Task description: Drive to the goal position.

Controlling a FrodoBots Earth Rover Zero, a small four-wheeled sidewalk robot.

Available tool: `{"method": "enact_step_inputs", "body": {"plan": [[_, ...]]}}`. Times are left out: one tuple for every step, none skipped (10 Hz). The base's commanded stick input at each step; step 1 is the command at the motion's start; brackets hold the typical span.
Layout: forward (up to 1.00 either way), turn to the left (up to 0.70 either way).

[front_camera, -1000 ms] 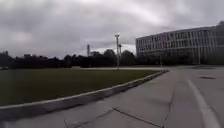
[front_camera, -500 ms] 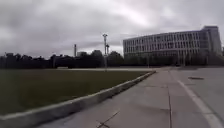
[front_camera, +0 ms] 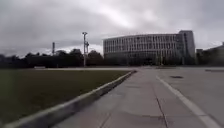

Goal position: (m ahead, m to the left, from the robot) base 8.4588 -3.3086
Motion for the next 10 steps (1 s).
{"method": "enact_step_inputs", "body": {"plan": [[0.70, 0.00], [0.70, 0.00], [0.70, 0.00], [0.64, 0.00], [0.47, 0.00], [0.18, 0.00], [0.06, 0.00], [0.05, 0.00], [0.05, 0.00], [0.05, 0.00]]}}
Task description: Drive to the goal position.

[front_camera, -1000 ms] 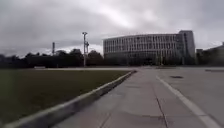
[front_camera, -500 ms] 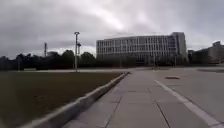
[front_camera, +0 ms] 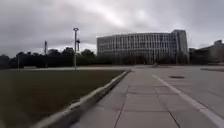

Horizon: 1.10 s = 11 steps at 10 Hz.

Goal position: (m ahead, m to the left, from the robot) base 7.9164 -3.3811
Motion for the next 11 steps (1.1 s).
{"method": "enact_step_inputs", "body": {"plan": [[0.05, 0.00], [0.05, 0.00], [0.05, 0.00], [0.05, 0.00], [0.04, 0.00], [0.04, 0.00], [0.04, 0.00], [0.04, 0.00], [0.04, 0.00], [0.04, 0.00], [0.04, 0.00]]}}
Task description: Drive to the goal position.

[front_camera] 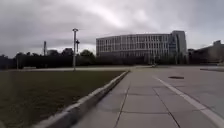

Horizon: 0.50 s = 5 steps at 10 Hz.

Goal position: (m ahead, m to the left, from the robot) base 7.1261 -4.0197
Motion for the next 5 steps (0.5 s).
{"method": "enact_step_inputs", "body": {"plan": [[0.04, 0.00], [0.04, 0.00], [0.04, 0.00], [0.04, 0.00], [0.04, 0.00]]}}
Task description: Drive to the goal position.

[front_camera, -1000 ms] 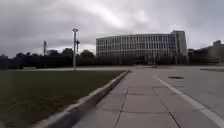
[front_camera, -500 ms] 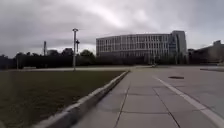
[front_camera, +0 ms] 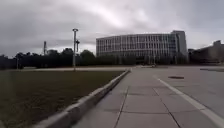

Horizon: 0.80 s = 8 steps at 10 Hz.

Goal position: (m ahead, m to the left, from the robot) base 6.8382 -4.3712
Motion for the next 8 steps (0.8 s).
{"method": "enact_step_inputs", "body": {"plan": [[0.04, 0.00], [0.04, 0.00], [0.04, 0.00], [0.04, 0.00], [0.04, 0.00], [0.04, 0.00], [0.04, 0.00], [0.04, 0.00]]}}
